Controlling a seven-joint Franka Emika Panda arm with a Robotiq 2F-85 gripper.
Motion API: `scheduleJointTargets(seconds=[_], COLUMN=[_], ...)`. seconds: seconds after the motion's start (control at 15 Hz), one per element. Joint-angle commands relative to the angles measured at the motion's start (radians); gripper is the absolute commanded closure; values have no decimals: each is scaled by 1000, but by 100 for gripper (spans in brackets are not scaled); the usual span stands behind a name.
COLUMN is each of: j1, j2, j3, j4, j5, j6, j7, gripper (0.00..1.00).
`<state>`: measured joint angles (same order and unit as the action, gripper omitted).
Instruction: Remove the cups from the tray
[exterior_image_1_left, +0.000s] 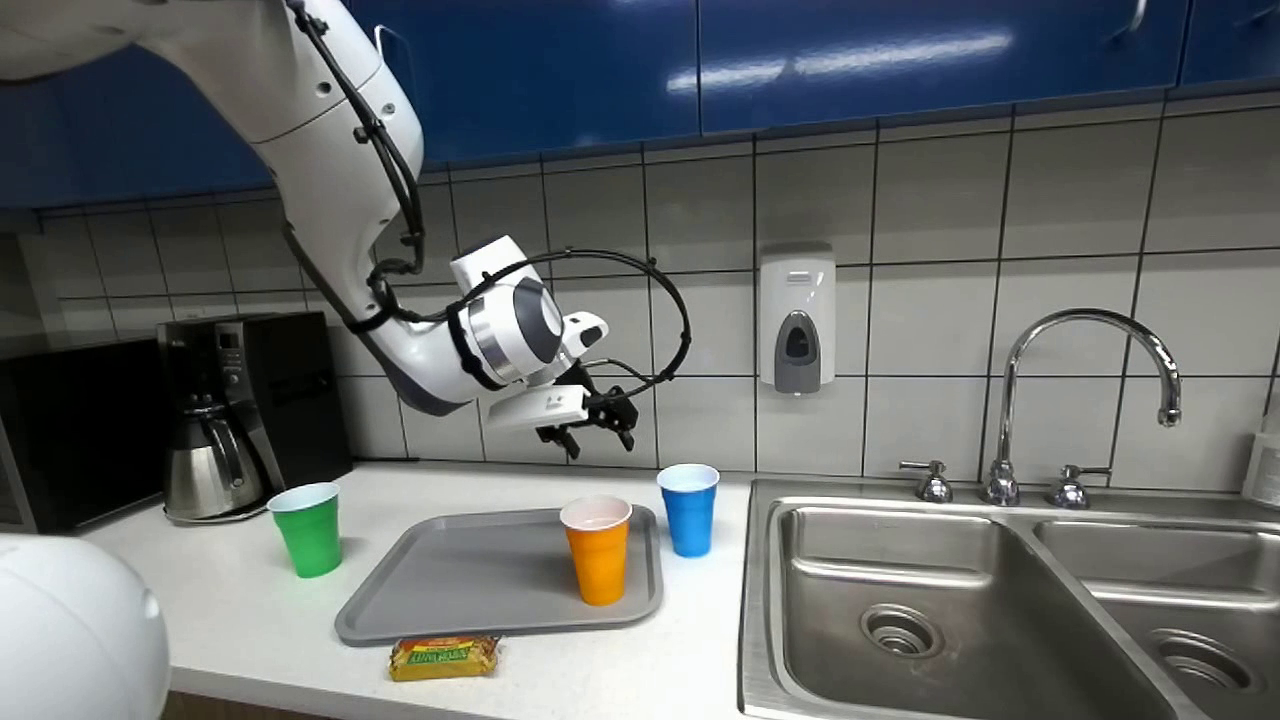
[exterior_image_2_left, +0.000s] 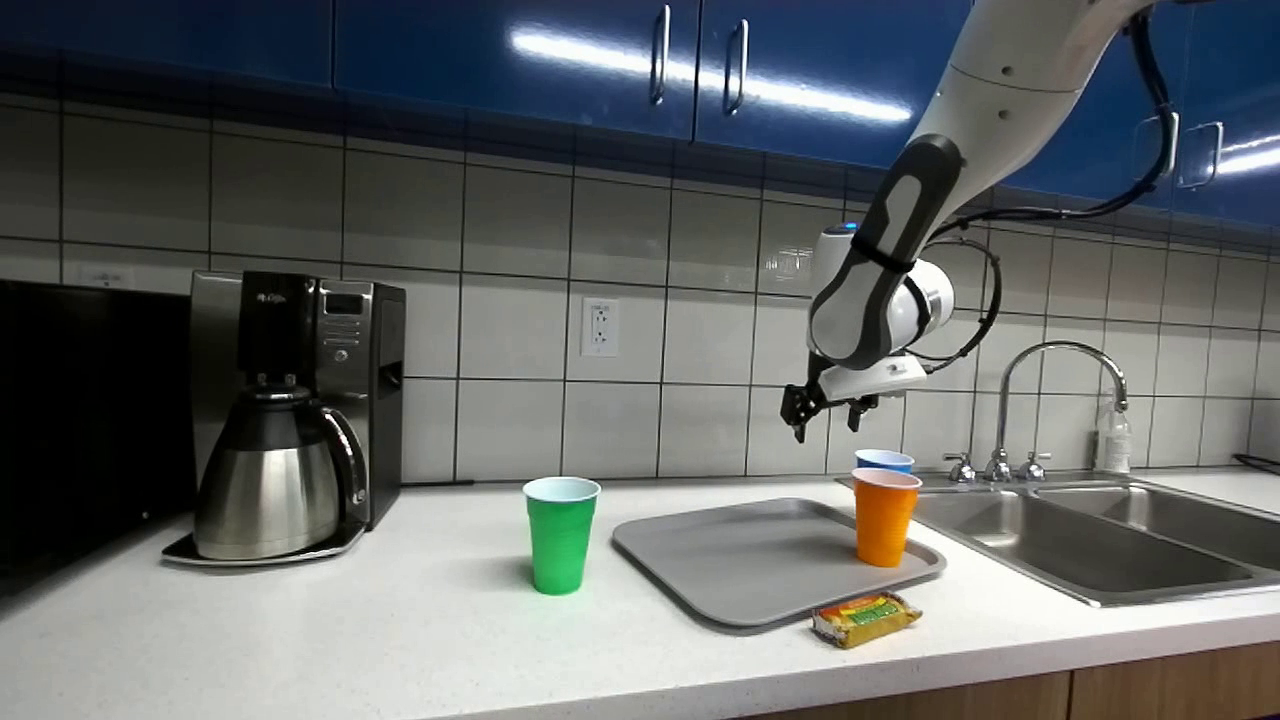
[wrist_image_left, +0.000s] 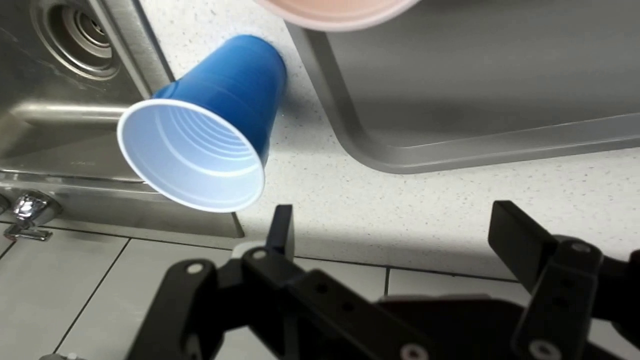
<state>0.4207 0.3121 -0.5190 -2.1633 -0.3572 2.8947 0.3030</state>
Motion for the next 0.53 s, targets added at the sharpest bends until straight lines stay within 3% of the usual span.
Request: scheduleJointTargets(seconds=[0.0, 0.07, 0.13, 0.47], j1=[30, 33, -46, -157], j2=[-68, -75, -94, -148], j3=[-3, -2, 79, 219], j4=[-28, -25, -18, -11], j5=[9, 16, -33, 9], j6=[-92, -114, -144, -264], j7=[31, 34, 71, 63], gripper=[0, 0, 0, 0])
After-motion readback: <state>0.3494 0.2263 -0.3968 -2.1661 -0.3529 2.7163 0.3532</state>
